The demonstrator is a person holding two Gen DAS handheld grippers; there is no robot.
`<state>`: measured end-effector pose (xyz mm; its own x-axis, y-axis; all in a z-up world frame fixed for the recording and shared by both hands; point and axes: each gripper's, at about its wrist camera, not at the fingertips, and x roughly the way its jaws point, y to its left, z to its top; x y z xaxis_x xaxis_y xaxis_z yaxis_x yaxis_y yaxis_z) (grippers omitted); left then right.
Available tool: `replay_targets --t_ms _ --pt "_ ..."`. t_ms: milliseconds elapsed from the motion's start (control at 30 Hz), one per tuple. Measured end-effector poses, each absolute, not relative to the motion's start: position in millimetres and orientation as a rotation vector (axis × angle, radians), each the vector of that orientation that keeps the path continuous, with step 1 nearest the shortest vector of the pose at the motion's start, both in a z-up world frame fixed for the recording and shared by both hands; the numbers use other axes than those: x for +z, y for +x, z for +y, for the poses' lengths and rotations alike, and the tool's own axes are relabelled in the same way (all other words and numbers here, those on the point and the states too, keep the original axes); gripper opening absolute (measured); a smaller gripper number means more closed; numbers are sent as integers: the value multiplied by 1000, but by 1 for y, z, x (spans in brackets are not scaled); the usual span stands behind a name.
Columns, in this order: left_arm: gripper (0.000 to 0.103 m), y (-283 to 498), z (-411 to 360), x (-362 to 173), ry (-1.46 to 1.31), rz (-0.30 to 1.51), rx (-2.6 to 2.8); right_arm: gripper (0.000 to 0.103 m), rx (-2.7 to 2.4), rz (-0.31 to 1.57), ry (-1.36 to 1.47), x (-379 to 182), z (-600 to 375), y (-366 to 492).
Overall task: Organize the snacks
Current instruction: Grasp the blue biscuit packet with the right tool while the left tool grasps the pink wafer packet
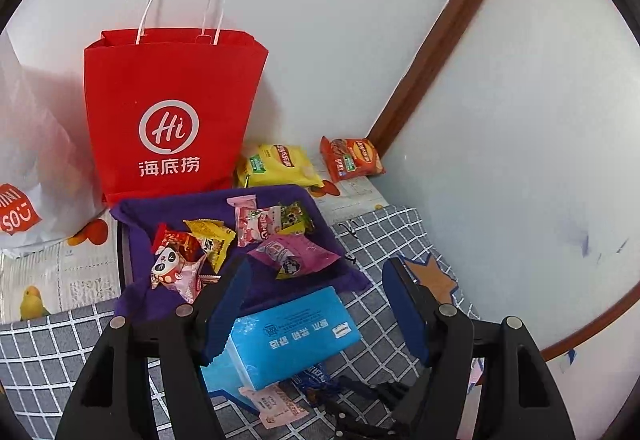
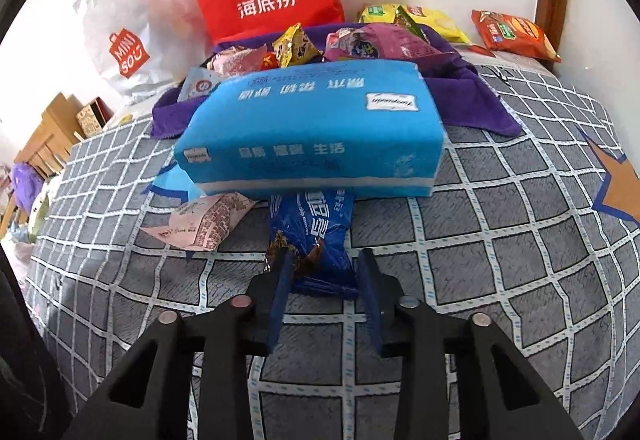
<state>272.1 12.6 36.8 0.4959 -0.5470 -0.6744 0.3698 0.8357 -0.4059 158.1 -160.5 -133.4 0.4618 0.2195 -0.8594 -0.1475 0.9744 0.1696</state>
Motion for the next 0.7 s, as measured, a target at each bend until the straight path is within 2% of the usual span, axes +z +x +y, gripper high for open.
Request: replay_targets --t_ms 33,67,233,333,400,700 --pt "67 272 11 36 -214 894 -557 56 232 1060 82 -132 -161 160" --pt "67 273 9 35 -207 896 -553 60 235 1050 87 -132 -161 161" --pt "67 272 -1 30 -169 903 -546 62 242 1094 98 -145 -153 178" --pt "67 271 -6 29 -147 901 -536 60 233 1068 -2 -147 -142 176" --pt "67 272 -10 26 -131 904 -524 46 213 1048 -84 -147 -138 172" --pt "67 271 -24 18 -62 886 -456 46 184 985 -81 -128 -195 150"
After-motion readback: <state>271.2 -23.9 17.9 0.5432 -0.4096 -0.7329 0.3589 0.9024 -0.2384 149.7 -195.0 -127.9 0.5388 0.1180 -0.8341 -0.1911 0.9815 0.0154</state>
